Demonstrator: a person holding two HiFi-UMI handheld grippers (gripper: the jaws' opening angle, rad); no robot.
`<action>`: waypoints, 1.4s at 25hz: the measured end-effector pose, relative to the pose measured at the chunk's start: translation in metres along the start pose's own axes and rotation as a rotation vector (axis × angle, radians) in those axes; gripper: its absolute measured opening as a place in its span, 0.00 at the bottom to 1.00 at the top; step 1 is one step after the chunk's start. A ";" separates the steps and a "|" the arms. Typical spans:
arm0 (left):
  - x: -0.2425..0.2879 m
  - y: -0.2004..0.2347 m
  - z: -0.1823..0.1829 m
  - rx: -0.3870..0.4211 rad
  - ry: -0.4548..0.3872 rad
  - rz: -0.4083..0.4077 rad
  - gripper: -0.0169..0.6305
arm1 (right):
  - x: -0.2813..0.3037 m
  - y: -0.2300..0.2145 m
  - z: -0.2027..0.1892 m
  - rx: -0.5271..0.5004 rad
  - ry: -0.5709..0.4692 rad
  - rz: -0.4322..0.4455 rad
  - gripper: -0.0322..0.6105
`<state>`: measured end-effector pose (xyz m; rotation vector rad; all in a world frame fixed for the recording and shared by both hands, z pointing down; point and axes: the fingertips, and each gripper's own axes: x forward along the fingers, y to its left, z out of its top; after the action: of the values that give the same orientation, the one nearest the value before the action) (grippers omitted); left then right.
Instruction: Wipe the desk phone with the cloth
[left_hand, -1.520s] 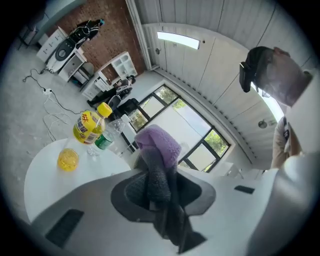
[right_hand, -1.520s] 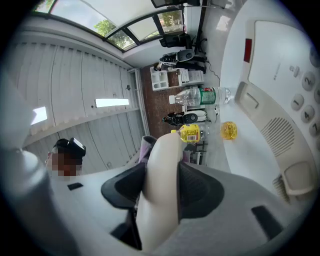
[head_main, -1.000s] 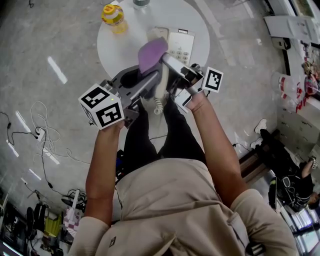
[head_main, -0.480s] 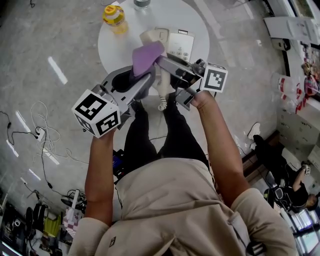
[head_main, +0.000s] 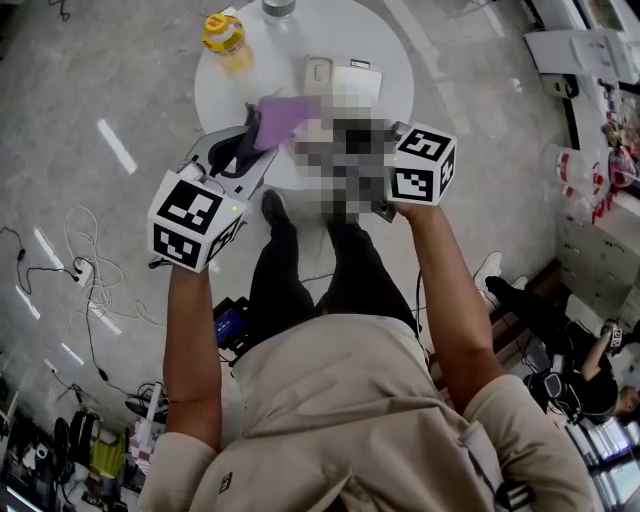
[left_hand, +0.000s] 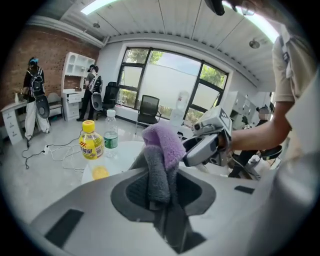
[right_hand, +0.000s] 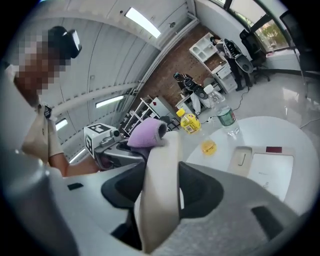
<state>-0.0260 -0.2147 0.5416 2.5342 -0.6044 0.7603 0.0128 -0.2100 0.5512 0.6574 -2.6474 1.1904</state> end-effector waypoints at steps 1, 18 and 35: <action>-0.002 0.001 -0.001 0.004 0.005 0.009 0.17 | -0.002 0.001 -0.002 0.000 0.004 -0.004 0.36; -0.092 0.012 0.051 0.074 -0.149 0.176 0.17 | -0.041 0.002 0.028 0.082 -0.098 -0.221 0.36; -0.208 0.002 0.110 0.155 -0.369 0.415 0.17 | -0.059 -0.076 0.012 0.321 -0.309 -0.554 0.36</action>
<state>-0.1394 -0.2130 0.3354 2.7494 -1.2665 0.4799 0.1000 -0.2440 0.5749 1.6163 -2.2420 1.4218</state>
